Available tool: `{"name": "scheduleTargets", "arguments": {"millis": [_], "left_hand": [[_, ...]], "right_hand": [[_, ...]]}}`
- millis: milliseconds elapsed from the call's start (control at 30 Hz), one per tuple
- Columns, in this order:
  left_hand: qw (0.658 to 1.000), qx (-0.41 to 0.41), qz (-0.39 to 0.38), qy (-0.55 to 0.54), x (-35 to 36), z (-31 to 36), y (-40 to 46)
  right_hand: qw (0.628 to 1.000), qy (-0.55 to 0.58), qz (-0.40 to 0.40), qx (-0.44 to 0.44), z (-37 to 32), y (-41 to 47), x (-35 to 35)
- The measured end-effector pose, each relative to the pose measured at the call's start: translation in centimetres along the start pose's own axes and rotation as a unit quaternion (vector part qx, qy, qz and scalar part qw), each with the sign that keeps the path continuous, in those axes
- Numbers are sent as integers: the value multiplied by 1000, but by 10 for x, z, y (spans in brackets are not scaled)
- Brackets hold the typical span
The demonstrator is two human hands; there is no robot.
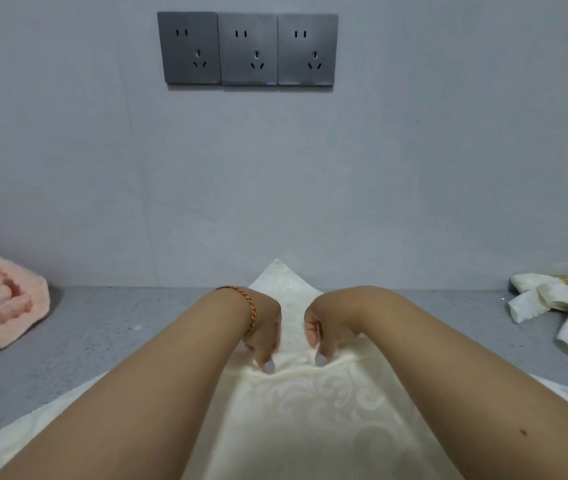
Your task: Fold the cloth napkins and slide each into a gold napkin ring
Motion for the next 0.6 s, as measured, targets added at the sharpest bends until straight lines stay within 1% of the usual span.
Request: {"name": "scheduleTargets", "arguments": {"millis": [100, 233, 300, 433, 533, 600], "left_hand": [[999, -30, -16, 32, 5, -6, -3], [998, -34, 53, 8, 16, -6, -22], [994, -24, 110, 13, 19, 0, -32], [979, -13, 199, 30, 26, 7, -47], [970, -7, 239, 33, 31, 9, -58], [967, 0, 252, 42, 33, 11, -65]], "right_hand": [[998, -62, -16, 3, -9, -7, -1], [995, -92, 21, 18, -14, -21, 2], [993, -94, 66, 25, -14, -25, 9], [971, -105, 215, -21, -13, -43, 17], [957, -113, 262, -45, -14, -59, 19], [950, -126, 280, -53, -15, -68, 21]]}}
Point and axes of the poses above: each hand's wrist, its own y-axis towards the middle knuckle, its own x-axis out of the palm, z = x × y, the point moved 4 cm from there along y, towards the middle knuckle, and after that the axes turned 7 degrees about x, right-handed, at the moved point
